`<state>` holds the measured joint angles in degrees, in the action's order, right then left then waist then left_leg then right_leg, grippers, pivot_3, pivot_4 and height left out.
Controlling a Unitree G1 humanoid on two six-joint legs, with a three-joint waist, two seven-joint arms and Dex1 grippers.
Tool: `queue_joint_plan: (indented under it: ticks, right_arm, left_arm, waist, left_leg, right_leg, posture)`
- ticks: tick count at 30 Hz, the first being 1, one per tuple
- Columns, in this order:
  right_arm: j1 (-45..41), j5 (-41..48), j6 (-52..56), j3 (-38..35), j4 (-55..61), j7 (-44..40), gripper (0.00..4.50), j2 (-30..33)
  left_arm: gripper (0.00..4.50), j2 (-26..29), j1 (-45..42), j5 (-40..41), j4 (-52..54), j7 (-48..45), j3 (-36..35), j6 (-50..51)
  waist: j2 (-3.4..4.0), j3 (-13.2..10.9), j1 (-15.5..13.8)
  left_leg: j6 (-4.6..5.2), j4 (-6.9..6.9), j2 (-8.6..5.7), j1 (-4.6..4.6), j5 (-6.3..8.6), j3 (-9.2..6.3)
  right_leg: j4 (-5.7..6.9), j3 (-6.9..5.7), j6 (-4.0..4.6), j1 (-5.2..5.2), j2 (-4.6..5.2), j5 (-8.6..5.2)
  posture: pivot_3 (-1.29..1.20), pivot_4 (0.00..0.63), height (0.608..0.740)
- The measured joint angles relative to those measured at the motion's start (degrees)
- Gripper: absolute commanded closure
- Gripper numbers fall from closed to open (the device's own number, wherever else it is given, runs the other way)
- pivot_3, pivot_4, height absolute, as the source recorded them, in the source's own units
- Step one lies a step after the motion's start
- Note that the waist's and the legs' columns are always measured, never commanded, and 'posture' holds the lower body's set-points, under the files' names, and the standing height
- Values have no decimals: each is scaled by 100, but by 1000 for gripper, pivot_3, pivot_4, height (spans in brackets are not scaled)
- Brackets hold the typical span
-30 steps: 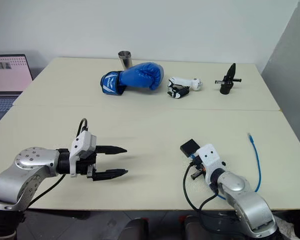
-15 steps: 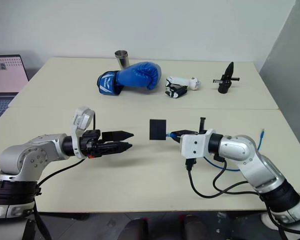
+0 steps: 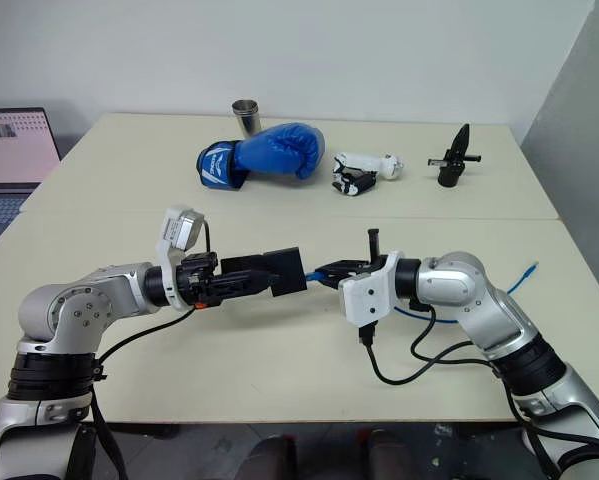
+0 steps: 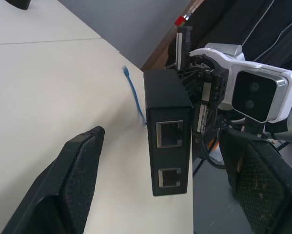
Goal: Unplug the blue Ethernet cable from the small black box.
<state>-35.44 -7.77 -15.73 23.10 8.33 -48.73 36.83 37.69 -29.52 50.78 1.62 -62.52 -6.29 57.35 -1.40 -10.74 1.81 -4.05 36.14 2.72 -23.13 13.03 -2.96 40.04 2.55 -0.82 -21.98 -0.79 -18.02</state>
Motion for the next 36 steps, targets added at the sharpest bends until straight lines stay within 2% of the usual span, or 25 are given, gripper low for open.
queue_joint_plan:
  ticks: [8,12,20,21,22,29,32,34,36]
  right_arm:
    - [0,-24,40,-5,0,-1,4405,-87]
    - [0,-59,48,-11,4,3,4405,-114]
    - [3,-53,248,-55,52,-65,4407,-170]
    - [3,-46,291,-58,69,-100,3704,-172]
    - [16,-8,374,-64,119,-139,3595,-172]
    - [268,469,1031,-195,831,-608,2016,37]
    - [404,938,1747,-376,1185,-860,1370,188]
    - [510,1536,2639,-636,1457,-865,851,139]
    - [544,2126,3508,-871,1651,-776,823,-14]
  left_arm:
    - [2627,-142,-45,5,-1,64,2,26]
    - [3654,-151,-50,4,-5,67,2,48]
    - [3733,-179,-92,-34,-69,65,9,34]
    - [3733,-181,-93,-35,-95,58,22,26]
    - [3733,-190,-94,-38,-134,56,36,19]
    - [3733,-102,-132,-258,-202,-192,280,-183]
    - [3733,34,-185,-504,-243,-508,467,-470]
    - [3733,91,-258,-705,-327,-744,616,-717]
    - [3733,110,-318,-861,-438,-941,712,-925]
  waist:
    - [0,0,1]
    - [0,0,1]
    - [0,0,2]
    - [0,0,1]
    - [0,0,0]
    - [0,0,-4]
    - [0,0,-3]
    - [0,0,-2]
    - [0,0,7]
  left_leg:
    - [0,0,0,1,0,1]
    - [0,0,0,1,0,1]
    - [0,0,0,0,0,1]
    - [0,0,0,1,0,1]
    - [0,0,0,0,0,1]
    - [0,0,-1,1,0,-1]
    - [0,0,-1,1,0,-1]
    - [0,0,0,1,0,-2]
    - [0,0,1,3,0,-1]
  right_leg:
    - [0,1,0,0,0,0]
    - [0,1,0,0,0,0]
    - [0,0,0,0,0,0]
    - [1,1,0,0,0,0]
    - [1,0,0,0,0,0]
    - [0,0,0,1,0,0]
    - [0,-1,0,2,0,0]
    - [0,-1,0,2,0,0]
    - [1,0,1,3,-1,0]
  posture:
    - [0,150,740]
    - [0,150,740]
    - [0,150,740]
    - [0,150,740]
    - [0,150,740]
    - [0,150,740]
    - [0,150,740]
    - [0,150,740]
    - [0,150,740]
